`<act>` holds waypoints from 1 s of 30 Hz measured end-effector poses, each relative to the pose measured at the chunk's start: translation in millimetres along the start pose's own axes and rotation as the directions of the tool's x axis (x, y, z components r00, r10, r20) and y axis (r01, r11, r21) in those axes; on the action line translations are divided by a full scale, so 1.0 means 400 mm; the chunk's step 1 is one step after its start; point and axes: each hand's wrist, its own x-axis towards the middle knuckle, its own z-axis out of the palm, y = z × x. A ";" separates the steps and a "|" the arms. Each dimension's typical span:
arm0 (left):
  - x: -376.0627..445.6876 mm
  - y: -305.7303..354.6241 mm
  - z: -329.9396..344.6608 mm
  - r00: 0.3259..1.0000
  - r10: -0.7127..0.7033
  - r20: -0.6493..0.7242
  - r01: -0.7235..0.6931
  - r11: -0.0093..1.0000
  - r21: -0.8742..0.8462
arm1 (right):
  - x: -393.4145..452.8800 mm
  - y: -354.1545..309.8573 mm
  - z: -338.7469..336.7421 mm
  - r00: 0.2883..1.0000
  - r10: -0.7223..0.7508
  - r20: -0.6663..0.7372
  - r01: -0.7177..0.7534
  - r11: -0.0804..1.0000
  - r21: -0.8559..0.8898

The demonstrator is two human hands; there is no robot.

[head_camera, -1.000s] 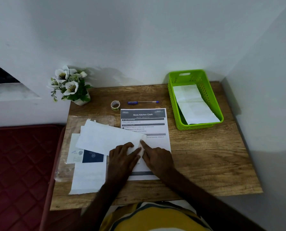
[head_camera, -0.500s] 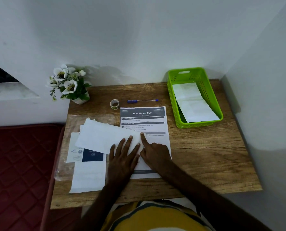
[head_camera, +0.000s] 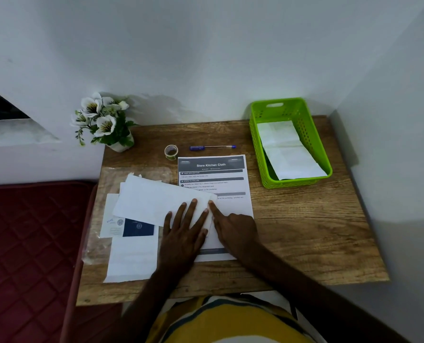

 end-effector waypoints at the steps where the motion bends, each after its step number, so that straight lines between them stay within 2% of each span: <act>1: 0.000 0.000 0.001 1.000 0.002 0.002 -0.002 1.000 -0.002 | 0.008 0.003 0.002 1.000 0.010 -0.014 -0.010 1.000 -0.001; 6: -0.004 -0.004 0.003 1.000 -0.003 0.021 0.003 1.000 -0.011 | 0.044 0.027 0.006 0.999 0.012 -0.038 -0.010 0.999 0.044; 8: -0.003 -0.006 0.004 0.999 -0.002 0.033 0.002 1.000 -0.013 | 0.047 0.047 0.003 0.998 0.010 0.059 -0.018 0.990 0.140; 10: -0.002 -0.008 0.003 0.999 -0.002 0.042 0.002 1.000 -0.014 | 0.052 0.062 -0.004 0.987 0.062 0.148 -0.098 0.964 0.248; 14: -0.001 -0.008 0.000 0.999 0.000 0.049 0.001 1.000 -0.016 | 0.073 0.068 -0.002 0.972 0.113 0.206 -0.172 0.940 0.296; 19: -0.002 -0.008 -0.001 0.999 0.003 0.050 -0.002 1.000 -0.020 | 0.094 0.076 0.024 0.961 0.226 0.159 -0.272 0.875 0.399; 23: -0.003 -0.007 -0.001 0.998 0.001 0.055 0.000 1.000 -0.013 | 0.108 0.057 0.031 0.927 0.354 0.122 -0.368 0.804 0.467; 30: -0.007 0.000 0.000 0.998 -0.008 0.056 0.008 1.000 -0.004 | 0.116 0.031 0.025 0.872 0.482 0.090 -0.452 0.720 0.527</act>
